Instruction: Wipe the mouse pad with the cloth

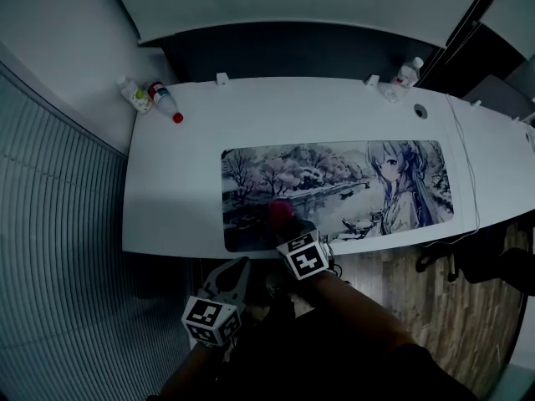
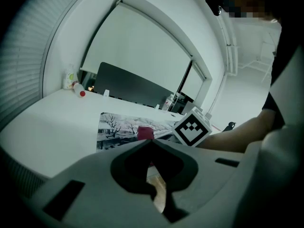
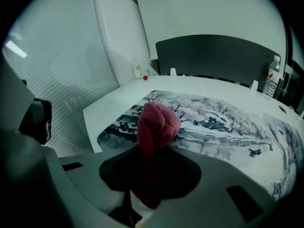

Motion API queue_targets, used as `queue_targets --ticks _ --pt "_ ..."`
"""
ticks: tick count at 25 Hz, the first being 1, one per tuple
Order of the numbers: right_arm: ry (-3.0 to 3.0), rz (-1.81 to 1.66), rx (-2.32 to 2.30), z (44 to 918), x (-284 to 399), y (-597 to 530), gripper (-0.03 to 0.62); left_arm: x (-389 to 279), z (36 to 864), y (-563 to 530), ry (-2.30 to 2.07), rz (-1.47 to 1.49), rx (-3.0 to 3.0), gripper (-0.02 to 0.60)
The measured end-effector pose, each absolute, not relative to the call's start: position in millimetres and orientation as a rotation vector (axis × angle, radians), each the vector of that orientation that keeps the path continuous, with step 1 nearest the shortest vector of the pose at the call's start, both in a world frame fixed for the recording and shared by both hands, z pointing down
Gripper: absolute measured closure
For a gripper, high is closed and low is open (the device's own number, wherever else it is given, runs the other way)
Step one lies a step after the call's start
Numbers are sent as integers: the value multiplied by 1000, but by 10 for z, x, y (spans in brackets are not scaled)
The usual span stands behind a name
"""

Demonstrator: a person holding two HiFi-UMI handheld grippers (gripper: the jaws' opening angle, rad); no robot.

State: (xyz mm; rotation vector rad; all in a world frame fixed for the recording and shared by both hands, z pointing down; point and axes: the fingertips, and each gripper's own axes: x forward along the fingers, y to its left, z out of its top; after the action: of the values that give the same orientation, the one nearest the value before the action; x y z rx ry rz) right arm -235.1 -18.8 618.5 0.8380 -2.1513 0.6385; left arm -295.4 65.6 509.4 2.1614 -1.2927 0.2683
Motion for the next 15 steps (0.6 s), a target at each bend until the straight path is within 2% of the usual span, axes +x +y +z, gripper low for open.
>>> queue_targets --ticks 9,15 --pt "-2122 579 812 6214 -2360 -200 477 -2847 5097 638 -1239 273 2180 577" --pt "-2092 617 841 6219 -2115 -271 477 -2629 5029 570 -1175 297 2240 577"
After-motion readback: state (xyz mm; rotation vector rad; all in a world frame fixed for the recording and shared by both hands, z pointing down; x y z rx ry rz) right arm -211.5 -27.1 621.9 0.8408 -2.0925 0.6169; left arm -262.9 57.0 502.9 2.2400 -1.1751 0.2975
